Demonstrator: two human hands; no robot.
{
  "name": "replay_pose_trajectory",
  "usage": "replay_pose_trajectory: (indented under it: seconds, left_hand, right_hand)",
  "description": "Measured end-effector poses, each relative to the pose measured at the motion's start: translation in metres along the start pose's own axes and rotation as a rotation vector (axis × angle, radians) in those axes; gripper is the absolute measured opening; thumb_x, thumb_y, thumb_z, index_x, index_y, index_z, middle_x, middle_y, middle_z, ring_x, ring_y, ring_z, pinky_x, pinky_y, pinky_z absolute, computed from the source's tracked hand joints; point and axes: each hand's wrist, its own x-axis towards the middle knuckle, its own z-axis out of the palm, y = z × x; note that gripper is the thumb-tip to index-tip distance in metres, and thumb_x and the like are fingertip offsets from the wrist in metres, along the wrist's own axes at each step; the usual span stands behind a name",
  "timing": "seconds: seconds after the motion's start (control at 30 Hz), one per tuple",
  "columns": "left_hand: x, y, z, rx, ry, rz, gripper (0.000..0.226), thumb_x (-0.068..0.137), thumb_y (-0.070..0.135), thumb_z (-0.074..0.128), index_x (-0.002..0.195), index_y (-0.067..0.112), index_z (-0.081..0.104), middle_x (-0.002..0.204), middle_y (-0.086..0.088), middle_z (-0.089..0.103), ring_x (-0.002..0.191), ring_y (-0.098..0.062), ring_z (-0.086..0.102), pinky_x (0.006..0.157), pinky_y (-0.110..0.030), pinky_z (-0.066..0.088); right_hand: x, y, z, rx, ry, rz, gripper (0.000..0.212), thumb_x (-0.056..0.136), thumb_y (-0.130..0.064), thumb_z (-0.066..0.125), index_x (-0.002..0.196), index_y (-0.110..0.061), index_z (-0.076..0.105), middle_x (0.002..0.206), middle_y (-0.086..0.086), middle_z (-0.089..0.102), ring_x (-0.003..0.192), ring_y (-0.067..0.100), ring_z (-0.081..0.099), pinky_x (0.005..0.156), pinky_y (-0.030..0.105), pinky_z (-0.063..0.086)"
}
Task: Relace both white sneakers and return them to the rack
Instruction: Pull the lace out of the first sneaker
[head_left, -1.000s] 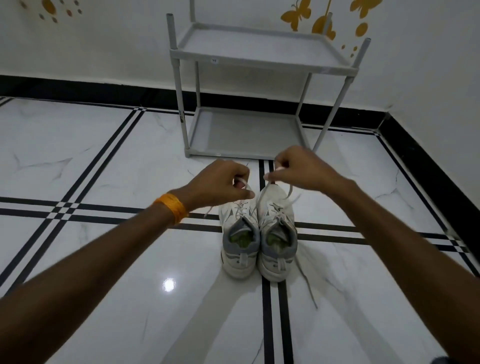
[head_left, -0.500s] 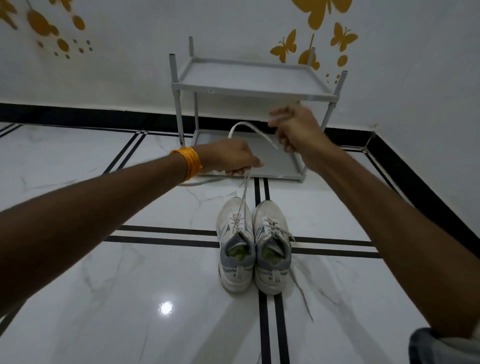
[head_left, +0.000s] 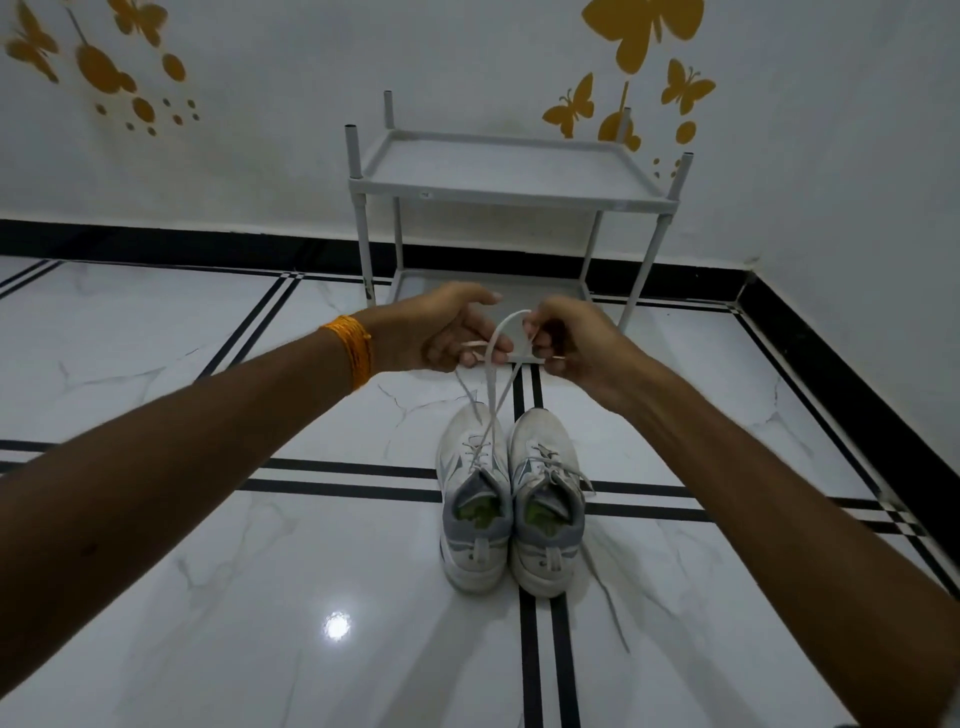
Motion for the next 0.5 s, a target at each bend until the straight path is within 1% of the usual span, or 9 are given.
replay_pose_trajectory:
  seconds: [0.07, 0.13, 0.17, 0.23, 0.27, 0.3, 0.37, 0.43, 0.5]
  left_hand:
    - [-0.001, -0.004, -0.001, -0.007, -0.035, 0.032, 0.042, 0.096, 0.035, 0.040, 0.098, 0.005, 0.069, 0.101, -0.010, 0.074, 0.051, -0.009, 0.051, 0.042, -0.015, 0.029]
    - [-0.002, -0.006, 0.003, 0.117, -0.066, 0.086, 0.025, 0.091, 0.026, 0.050, 0.099, 0.011, 0.068, 0.114, -0.007, 0.071, 0.058, -0.009, 0.051, 0.045, -0.014, 0.031]
    - [-0.002, -0.005, 0.007, 0.194, -0.091, 0.099, 0.023, 0.087, 0.022, 0.057, 0.104, 0.013, 0.069, 0.115, -0.005, 0.069, 0.063, -0.009, 0.052, 0.049, -0.015, 0.034]
    - [-0.001, -0.005, 0.017, 0.338, -0.089, 0.136, 0.031, 0.078, 0.018, 0.067, 0.109, 0.018, 0.069, 0.106, -0.007, 0.069, 0.071, -0.009, 0.052, 0.056, -0.018, 0.038]
    - [0.000, -0.005, 0.024, 0.395, -0.029, 0.182, 0.031, 0.075, 0.014, 0.071, 0.105, 0.017, 0.071, 0.096, -0.008, 0.068, 0.071, -0.010, 0.053, 0.056, -0.018, 0.039]
    - [0.002, -0.006, 0.030, 0.445, 0.082, 0.254, 0.027, 0.073, 0.009, 0.073, 0.099, 0.015, 0.072, 0.085, -0.005, 0.066, 0.068, -0.010, 0.053, 0.057, -0.017, 0.041]
    - [0.007, -0.012, 0.039, 0.617, 0.374, 0.454, 0.020, 0.072, 0.000, 0.069, 0.087, 0.013, 0.072, 0.069, 0.002, 0.059, 0.061, -0.008, 0.051, 0.057, -0.014, 0.040]
    - [0.009, -0.022, 0.043, 0.830, 0.588, 0.620, 0.019, 0.075, -0.002, 0.062, 0.085, 0.012, 0.070, 0.070, 0.002, 0.060, 0.061, -0.009, 0.053, 0.056, -0.011, 0.034]
    - [0.011, -0.034, 0.039, 0.916, 0.690, 0.732, 0.018, 0.076, -0.002, 0.061, 0.087, 0.010, 0.068, 0.078, -0.005, 0.067, 0.070, -0.019, 0.061, 0.062, -0.016, 0.040]
  right_hand:
    - [-0.005, -0.013, -0.002, 0.153, -0.095, 0.036, 0.018, 0.082, -0.019, 0.054, 0.064, -0.015, 0.055, 0.060, -0.003, 0.041, 0.057, 0.011, 0.037, 0.049, 0.023, 0.026]
    - [-0.010, -0.032, -0.002, 0.205, -0.203, -0.024, 0.018, 0.088, -0.019, 0.054, 0.070, -0.016, 0.055, 0.063, -0.004, 0.042, 0.056, 0.009, 0.038, 0.047, 0.020, 0.027]
    - [-0.012, -0.043, 0.001, 0.217, -0.244, -0.070, 0.018, 0.091, -0.019, 0.054, 0.074, -0.015, 0.056, 0.065, -0.003, 0.044, 0.056, 0.008, 0.041, 0.046, 0.018, 0.030]
    - [-0.012, -0.061, 0.006, 0.263, -0.286, -0.153, 0.016, 0.094, -0.019, 0.055, 0.079, -0.013, 0.060, 0.069, -0.002, 0.052, 0.059, 0.008, 0.049, 0.047, 0.017, 0.039]
    - [-0.009, -0.068, 0.008, 0.305, -0.282, -0.182, 0.015, 0.094, -0.018, 0.055, 0.082, -0.012, 0.061, 0.072, -0.001, 0.056, 0.062, 0.009, 0.052, 0.049, 0.017, 0.043]
    - [-0.005, -0.073, 0.011, 0.356, -0.261, -0.198, 0.014, 0.095, -0.017, 0.056, 0.084, -0.010, 0.063, 0.074, 0.000, 0.059, 0.064, 0.009, 0.056, 0.051, 0.017, 0.047]
    - [0.007, -0.073, 0.013, 0.457, -0.170, -0.189, 0.010, 0.094, -0.012, 0.059, 0.091, -0.005, 0.065, 0.076, 0.004, 0.063, 0.066, 0.010, 0.061, 0.056, 0.016, 0.053]
    - [0.018, -0.063, 0.011, 0.569, -0.066, -0.141, 0.009, 0.091, -0.007, 0.062, 0.095, 0.001, 0.066, 0.081, 0.008, 0.064, 0.070, 0.012, 0.065, 0.061, 0.017, 0.057]
    - [0.025, -0.047, 0.008, 0.680, 0.016, -0.087, 0.009, 0.089, -0.001, 0.064, 0.095, 0.005, 0.066, 0.083, 0.012, 0.066, 0.074, 0.015, 0.068, 0.064, 0.019, 0.059]
